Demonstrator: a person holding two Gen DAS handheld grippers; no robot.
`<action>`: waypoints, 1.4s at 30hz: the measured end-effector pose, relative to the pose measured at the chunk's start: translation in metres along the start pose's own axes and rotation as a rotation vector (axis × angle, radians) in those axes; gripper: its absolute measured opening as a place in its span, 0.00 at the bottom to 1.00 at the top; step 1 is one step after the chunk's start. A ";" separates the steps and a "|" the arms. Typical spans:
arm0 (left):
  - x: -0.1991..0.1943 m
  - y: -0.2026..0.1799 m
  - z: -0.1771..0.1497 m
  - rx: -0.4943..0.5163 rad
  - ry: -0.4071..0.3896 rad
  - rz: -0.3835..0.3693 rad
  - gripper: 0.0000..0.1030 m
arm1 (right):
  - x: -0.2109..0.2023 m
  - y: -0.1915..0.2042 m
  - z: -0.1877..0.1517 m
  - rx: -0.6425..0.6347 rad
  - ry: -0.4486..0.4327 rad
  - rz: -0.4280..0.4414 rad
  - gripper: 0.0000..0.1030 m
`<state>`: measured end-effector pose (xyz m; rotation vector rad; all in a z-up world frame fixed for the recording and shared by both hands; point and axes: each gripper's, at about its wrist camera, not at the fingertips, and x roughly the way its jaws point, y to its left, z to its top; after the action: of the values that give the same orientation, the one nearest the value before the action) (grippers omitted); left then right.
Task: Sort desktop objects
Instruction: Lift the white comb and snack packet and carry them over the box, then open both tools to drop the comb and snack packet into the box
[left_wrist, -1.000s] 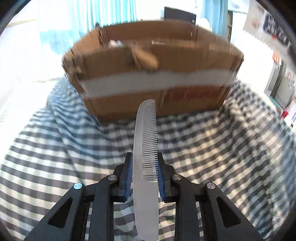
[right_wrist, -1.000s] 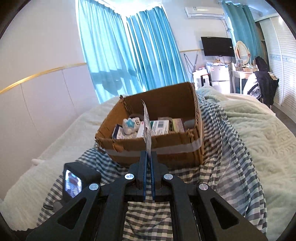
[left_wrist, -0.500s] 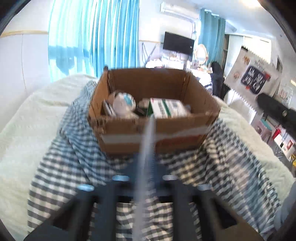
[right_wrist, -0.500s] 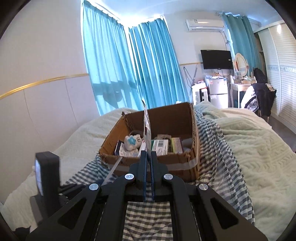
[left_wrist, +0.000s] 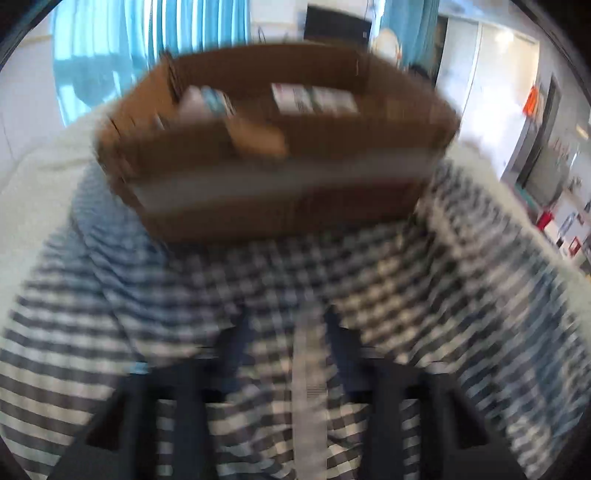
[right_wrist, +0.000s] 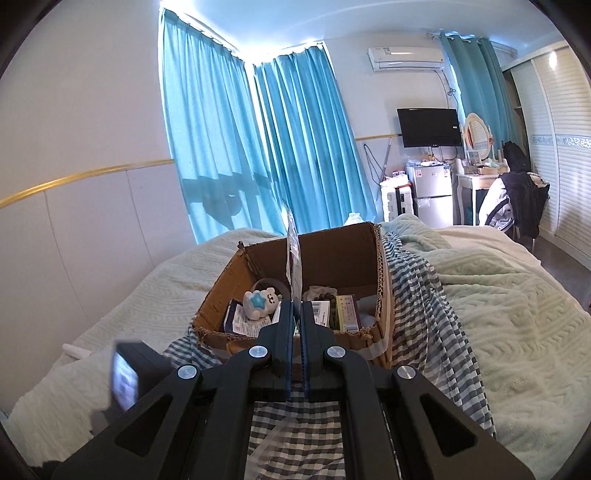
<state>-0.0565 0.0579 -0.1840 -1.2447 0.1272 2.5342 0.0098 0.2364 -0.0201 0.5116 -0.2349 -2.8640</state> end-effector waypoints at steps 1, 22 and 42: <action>0.008 -0.003 -0.005 0.004 0.016 -0.003 0.57 | 0.000 0.000 0.003 -0.007 -0.005 -0.001 0.03; -0.086 -0.011 0.018 -0.026 -0.270 0.080 0.25 | -0.013 0.009 0.066 -0.046 -0.131 0.021 0.03; -0.139 0.025 0.147 -0.008 -0.536 0.082 0.26 | 0.032 -0.007 0.089 -0.056 -0.130 0.001 0.03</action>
<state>-0.0957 0.0324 0.0142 -0.5349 0.0444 2.8395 -0.0524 0.2456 0.0506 0.3149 -0.1757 -2.8965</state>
